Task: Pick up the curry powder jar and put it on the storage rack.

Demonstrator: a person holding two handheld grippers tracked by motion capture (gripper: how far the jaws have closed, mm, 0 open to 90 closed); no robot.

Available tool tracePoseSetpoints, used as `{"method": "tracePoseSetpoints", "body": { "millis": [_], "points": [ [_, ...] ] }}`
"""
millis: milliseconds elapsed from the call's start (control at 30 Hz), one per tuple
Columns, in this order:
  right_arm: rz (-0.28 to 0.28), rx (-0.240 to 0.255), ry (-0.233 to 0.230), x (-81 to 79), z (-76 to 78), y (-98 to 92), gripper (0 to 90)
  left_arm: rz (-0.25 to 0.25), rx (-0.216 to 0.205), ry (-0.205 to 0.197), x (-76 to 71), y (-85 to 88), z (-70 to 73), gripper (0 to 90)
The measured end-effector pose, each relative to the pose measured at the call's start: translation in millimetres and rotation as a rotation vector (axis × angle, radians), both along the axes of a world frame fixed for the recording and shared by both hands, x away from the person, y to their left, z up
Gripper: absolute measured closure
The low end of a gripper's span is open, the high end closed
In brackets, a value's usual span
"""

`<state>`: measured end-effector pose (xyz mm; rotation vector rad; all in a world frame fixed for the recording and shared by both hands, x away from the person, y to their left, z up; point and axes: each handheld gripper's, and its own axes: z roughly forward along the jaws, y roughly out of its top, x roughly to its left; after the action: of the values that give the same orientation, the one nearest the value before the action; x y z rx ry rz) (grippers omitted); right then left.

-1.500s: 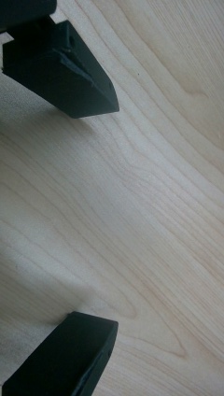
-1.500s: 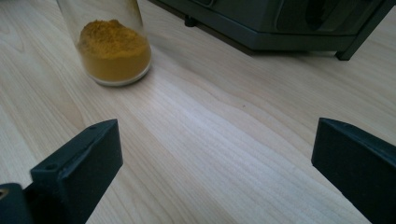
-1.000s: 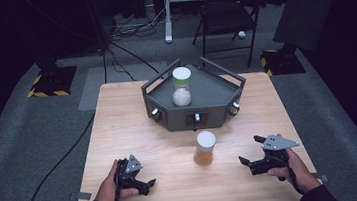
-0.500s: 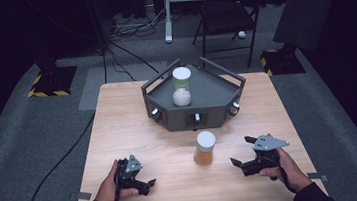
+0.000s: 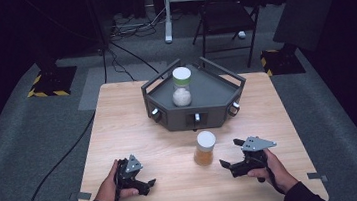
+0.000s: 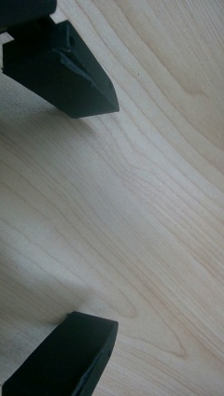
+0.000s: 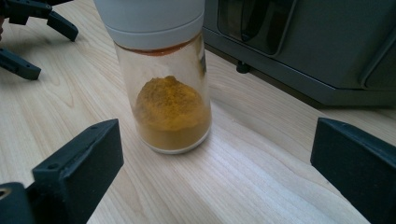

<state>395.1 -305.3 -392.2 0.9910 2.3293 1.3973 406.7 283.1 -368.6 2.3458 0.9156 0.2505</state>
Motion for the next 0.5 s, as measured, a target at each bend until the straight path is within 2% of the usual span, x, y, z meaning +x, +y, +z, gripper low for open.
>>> {"method": "tracePoseSetpoints", "body": {
  "millis": [167, 500],
  "points": [
    [-0.009, 0.029, -0.002, -0.1, -8.3, 8.3, 2.6, 0.0, 0.0, 0.0, 0.0, 0.0, 0.0, 0.3],
    [-0.043, 0.029, -0.033, -1.0, -17.9, 30.0, 2.7, 0.0, 0.0, 0.0, 0.0, 0.0, 0.0, 0.3]
  ]
}}
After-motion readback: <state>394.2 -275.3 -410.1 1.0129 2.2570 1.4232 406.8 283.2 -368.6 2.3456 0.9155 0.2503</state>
